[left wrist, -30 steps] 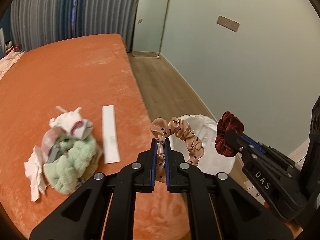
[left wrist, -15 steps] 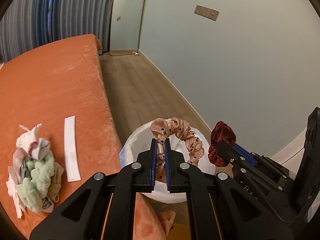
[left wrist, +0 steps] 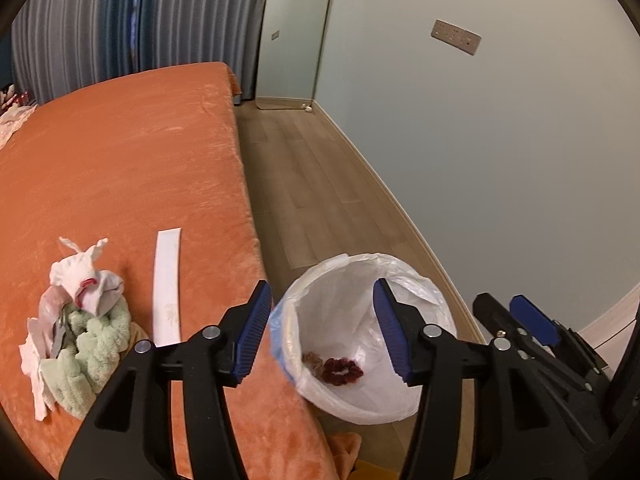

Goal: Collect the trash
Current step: 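Carry both scrunchies to the trash bin and open both tools to drop them, then move both tools back over the pile on the bed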

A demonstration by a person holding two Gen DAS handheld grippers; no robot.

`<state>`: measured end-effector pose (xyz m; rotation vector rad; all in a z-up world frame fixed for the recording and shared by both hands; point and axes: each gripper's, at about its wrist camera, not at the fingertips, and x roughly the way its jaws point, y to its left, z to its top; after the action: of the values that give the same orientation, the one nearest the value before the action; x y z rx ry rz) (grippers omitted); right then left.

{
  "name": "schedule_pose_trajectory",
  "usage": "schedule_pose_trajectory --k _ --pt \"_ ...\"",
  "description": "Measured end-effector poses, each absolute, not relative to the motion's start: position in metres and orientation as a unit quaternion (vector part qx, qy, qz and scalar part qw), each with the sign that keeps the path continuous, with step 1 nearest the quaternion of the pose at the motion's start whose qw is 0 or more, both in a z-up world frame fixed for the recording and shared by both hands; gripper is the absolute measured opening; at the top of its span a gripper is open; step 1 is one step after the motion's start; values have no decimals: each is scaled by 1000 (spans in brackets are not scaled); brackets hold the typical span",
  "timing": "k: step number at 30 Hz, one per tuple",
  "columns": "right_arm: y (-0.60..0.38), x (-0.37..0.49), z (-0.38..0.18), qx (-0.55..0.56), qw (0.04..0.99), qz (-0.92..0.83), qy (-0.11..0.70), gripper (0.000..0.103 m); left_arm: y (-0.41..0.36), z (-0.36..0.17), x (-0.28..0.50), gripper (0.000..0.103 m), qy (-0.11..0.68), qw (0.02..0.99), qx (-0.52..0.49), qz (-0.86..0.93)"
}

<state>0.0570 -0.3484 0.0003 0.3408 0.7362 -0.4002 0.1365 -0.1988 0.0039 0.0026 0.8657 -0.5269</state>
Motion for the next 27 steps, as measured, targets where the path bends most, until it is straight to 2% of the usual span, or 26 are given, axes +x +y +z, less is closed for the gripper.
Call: schedule_pose_trajectory --k 13,27 --pt "-292 55 16 143 911 -157 354 60 -124 14 132 50 414 887 -33 -203" --pt "-210 67 24 123 922 -93 356 65 -17 10 134 60 416 898 -68 -123"
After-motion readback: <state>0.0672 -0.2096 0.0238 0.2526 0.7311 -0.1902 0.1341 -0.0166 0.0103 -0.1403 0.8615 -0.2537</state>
